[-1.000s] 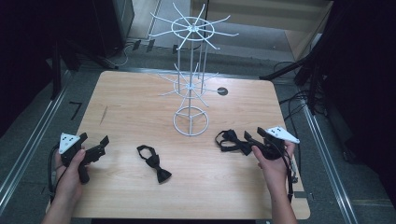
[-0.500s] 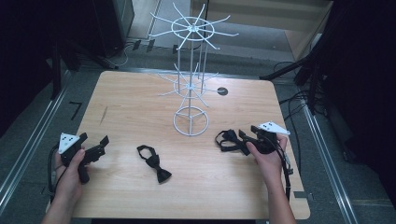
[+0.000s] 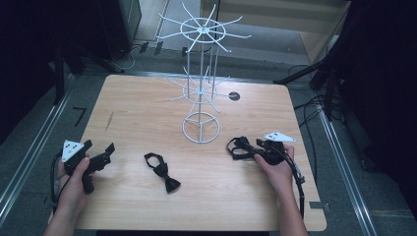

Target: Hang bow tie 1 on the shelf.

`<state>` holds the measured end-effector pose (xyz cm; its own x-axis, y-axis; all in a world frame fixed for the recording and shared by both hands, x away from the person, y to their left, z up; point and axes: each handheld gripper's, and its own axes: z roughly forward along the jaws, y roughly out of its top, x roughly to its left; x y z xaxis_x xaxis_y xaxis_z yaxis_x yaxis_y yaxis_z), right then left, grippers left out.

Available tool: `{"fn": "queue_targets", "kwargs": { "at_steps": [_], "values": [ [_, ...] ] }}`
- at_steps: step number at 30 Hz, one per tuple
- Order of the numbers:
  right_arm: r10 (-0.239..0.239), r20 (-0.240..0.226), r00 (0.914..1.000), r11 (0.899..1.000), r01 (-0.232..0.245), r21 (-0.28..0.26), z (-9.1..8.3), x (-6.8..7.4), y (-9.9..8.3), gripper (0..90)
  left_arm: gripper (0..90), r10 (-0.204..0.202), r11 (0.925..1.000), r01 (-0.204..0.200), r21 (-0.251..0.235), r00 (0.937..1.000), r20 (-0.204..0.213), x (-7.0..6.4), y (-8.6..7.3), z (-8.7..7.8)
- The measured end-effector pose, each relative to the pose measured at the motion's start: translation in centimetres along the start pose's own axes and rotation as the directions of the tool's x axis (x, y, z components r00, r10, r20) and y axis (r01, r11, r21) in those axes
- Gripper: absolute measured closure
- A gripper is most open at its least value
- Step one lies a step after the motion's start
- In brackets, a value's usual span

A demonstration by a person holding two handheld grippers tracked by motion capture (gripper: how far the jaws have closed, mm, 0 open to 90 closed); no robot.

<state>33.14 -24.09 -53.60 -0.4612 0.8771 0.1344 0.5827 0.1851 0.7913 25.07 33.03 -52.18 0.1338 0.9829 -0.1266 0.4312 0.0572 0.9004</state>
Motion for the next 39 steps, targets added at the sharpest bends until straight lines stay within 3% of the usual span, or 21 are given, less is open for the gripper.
{"fn": "queue_targets", "kwargs": {
  "at_steps": [6,7,12,19,25,32,39],
  "values": [
    [-0.016,0.018,0.9997,0.999,0.015,0.043,0.0,0.2,-0.5,56.1,14.0,-0.006,1.0000,0.006,-0.001,1.0000,0.001,0.0,0.0,0.0],
    [-0.001,0.014,0.9999,0.999,0.001,0.034,-0.2,0.0,-0.6,61.5,14.0,-0.003,1.0000,0.003,-0.001,1.0000,0.001,0.0,0.0,0.0],
    [0.028,-0.002,0.9996,0.998,-0.028,0.050,-0.4,-0.3,-0.8,66.6,14.0,-0.002,1.0000,0.002,0.002,1.0000,0.003,0.0,0.0,0.0],
    [-0.016,0.039,0.9991,0.996,0.012,0.086,-0.1,0.2,-1.0,69.1,14.0,0.003,1.0000,-0.003,0.006,1.0000,0.002,-0.1,0.0,0.0],
    [-0.041,0.075,0.9964,0.996,0.035,0.082,0.0,0.6,-1.0,74.4,14.0,0.007,0.9999,-0.007,0.011,1.0000,0.003,-0.2,-0.1,-0.1],
    [-0.022,0.076,0.9968,0.998,0.017,0.066,-0.2,0.6,-1.0,77.0,14.0,0.007,0.9999,-0.008,0.012,1.0000,0.005,-0.2,-0.1,-0.1],
    [0.003,0.057,0.9984,1.000,-0.002,-0.018,-1.0,1.0,-0.4,77.2,14.0,0.005,0.9999,-0.005,0.014,1.0000,0.008,-0.1,-0.1,-0.1]
  ]
}}
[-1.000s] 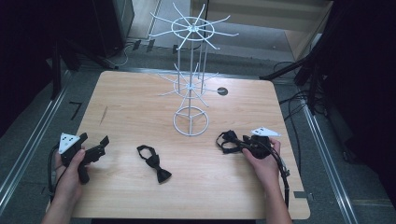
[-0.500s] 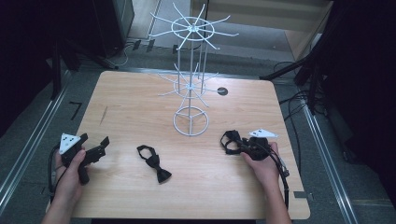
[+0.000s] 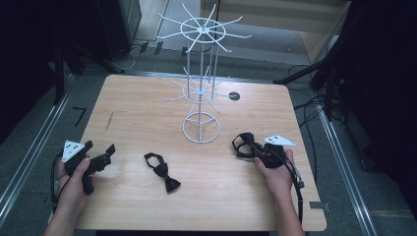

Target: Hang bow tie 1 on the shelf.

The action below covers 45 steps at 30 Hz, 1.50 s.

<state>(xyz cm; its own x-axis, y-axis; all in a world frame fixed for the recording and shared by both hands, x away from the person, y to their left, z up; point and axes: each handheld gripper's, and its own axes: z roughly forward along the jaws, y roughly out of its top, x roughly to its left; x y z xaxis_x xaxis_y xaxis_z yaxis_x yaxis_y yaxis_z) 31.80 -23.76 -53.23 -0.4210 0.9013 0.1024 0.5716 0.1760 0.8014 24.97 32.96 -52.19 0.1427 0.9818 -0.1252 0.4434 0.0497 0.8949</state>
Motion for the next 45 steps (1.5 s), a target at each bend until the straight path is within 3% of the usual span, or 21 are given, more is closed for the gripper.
{"fn": "queue_targets", "kwargs": {
  "at_steps": [6,19,29,45],
  "values": [
    [0.010,-0.022,0.9997,0.997,-0.011,-0.072,-1.1,0.5,0.7,77.2,14.0,-0.001,1.0000,0.001,0.001,1.0000,0.000,0.0,0.0,0.0],
    [0.016,-0.041,0.9990,0.985,-0.023,-0.169,-3.1,1.6,1.8,77.1,14.0,-0.003,1.0000,0.003,0.003,1.0000,0.003,0.0,0.0,0.0],
    [-0.006,-0.027,0.9996,0.976,0.000,-0.220,-4.3,2.4,2.7,77.1,14.1,-0.006,1.0000,0.006,-0.001,1.0000,0.005,0.1,0.0,0.0],
    [-0.019,-0.050,0.9986,0.954,0.003,-0.301,-6.3,4.1,4.1,77.1,14.1,-0.010,1.0000,0.010,0.000,0.9999,0.007,0.1,0.0,0.1]
  ]
}}
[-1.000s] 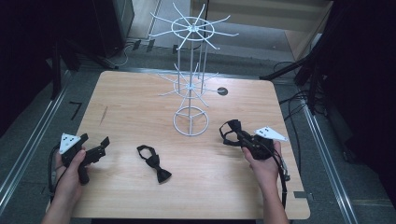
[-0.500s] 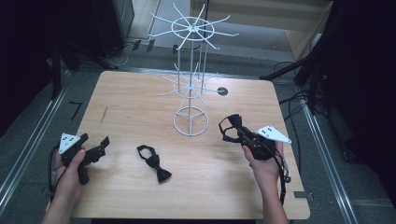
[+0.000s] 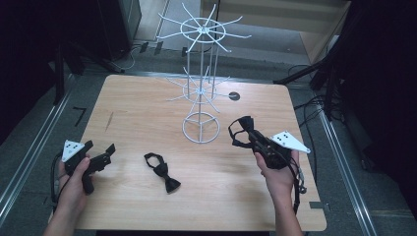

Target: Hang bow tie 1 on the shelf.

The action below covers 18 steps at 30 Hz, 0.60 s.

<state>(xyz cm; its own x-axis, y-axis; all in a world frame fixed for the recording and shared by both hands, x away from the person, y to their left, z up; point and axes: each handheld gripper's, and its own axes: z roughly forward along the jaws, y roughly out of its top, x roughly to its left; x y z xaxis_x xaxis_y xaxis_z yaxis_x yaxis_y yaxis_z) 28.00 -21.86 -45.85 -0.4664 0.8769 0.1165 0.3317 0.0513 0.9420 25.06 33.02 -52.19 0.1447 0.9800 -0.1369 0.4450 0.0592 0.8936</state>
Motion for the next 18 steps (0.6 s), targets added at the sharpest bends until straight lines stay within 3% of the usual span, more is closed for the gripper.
{"fn": "queue_targets", "kwargs": {
  "at_steps": [18],
  "values": [
    [-0.026,-0.023,0.9994,0.998,0.025,-0.064,-0.8,1.6,1.3,77.1,14.1,0.005,1.0000,-0.005,-0.002,1.0000,-0.002,0.0,0.0,0.0]
  ]
}}
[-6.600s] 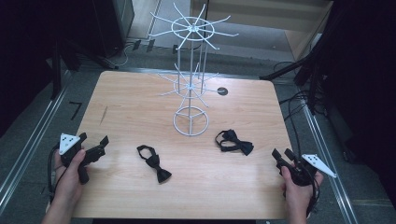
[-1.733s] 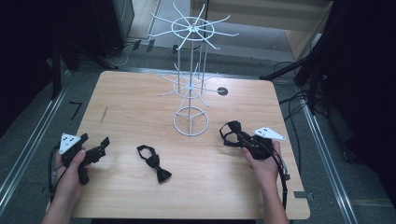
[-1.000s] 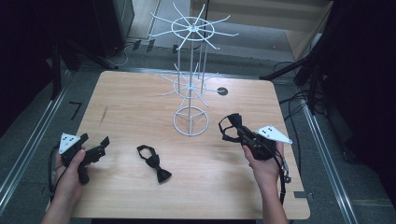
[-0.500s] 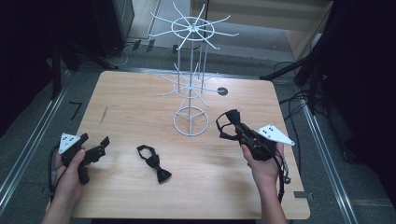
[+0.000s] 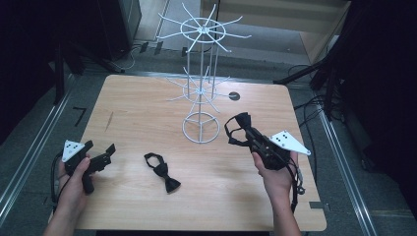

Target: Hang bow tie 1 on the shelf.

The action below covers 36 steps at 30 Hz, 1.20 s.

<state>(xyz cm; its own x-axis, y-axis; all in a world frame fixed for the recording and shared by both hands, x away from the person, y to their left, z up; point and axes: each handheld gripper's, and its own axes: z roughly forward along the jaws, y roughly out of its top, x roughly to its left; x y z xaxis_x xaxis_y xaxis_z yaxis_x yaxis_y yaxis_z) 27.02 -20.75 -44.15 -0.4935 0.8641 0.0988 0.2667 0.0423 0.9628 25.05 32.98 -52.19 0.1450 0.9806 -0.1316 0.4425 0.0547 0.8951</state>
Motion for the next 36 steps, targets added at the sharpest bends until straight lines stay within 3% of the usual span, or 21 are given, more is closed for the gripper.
{"fn": "queue_targets", "kwargs": {
  "at_steps": [19,36],
  "values": [
    [-0.021,-0.045,0.9987,0.998,0.018,-0.062,-0.1,2.1,1.6,77.1,14.2,0.002,1.0000,-0.002,0.001,1.0000,-0.001,0.0,0.0,0.0],
    [-0.026,-0.058,0.9980,0.995,0.020,-0.098,0.6,2.8,2.5,77.0,14.2,0.003,1.0000,-0.003,0.001,1.0000,-0.001,0.0,0.0,0.0]
  ]
}}
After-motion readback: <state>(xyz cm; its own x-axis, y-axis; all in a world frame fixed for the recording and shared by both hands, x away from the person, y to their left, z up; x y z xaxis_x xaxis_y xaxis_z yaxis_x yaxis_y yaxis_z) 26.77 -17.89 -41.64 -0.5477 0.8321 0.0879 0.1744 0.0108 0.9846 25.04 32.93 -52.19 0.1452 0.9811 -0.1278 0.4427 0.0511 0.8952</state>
